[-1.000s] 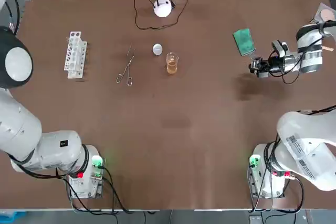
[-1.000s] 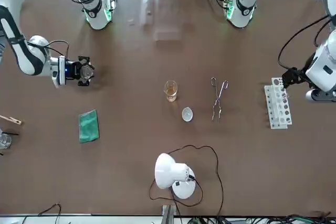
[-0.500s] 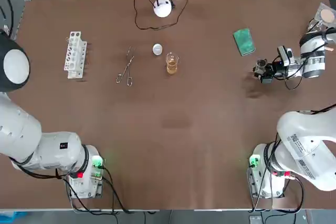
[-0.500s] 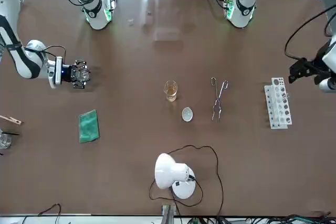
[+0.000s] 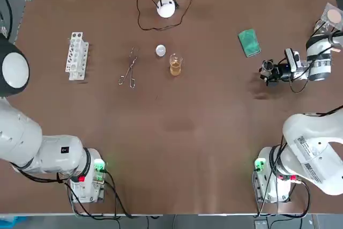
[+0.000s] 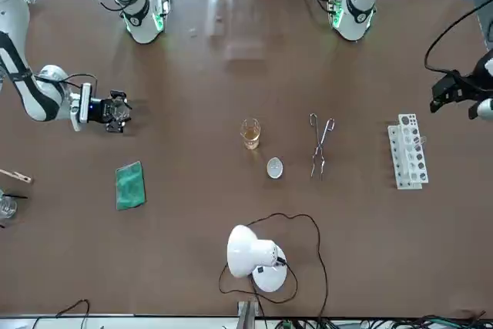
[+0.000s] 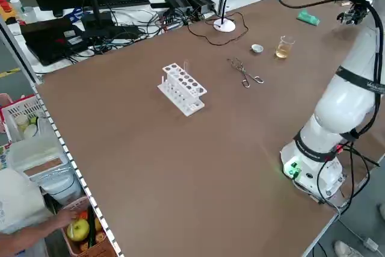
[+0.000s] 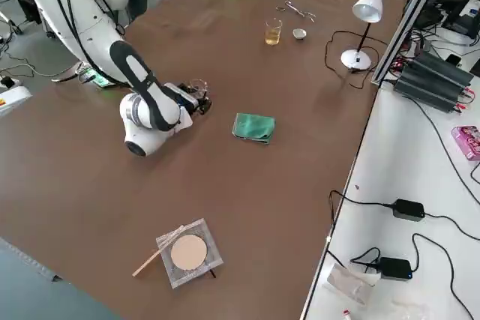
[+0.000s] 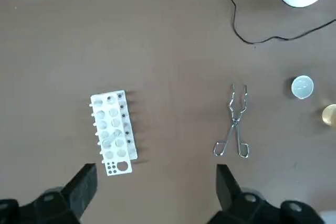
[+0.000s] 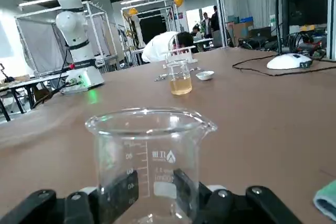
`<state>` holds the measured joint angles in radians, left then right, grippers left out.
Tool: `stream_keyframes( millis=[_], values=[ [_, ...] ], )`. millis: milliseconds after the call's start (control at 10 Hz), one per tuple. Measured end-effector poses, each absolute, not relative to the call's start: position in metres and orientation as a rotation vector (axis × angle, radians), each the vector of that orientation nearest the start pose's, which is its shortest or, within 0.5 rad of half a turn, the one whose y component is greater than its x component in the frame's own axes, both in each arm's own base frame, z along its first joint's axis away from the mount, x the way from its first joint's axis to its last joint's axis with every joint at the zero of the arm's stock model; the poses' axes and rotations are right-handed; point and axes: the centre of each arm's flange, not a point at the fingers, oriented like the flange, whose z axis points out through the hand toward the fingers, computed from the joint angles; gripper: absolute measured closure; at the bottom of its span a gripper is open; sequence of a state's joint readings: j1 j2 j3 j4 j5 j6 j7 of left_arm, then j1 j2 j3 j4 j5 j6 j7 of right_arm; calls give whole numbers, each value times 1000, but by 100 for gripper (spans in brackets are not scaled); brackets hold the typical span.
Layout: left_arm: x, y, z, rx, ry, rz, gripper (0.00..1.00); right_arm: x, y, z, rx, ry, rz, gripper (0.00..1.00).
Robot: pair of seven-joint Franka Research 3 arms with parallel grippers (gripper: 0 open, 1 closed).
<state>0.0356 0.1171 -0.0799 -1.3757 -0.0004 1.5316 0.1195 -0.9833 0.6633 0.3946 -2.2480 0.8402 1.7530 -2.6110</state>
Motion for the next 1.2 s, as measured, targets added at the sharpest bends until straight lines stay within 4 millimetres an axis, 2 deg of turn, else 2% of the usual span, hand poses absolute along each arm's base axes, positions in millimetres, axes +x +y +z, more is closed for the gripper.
stream_keyframes(
  millis=[600, 1200],
  values=[
    [591, -18, 648, -3137, 243, -108, 0, 397, -145, 57, -1350, -1202, -1094, 62],
    [593, -15, 641, -3145, 174, -78, 0, 409, -133, 47, -1313, -1220, -1089, 62]
  ],
)
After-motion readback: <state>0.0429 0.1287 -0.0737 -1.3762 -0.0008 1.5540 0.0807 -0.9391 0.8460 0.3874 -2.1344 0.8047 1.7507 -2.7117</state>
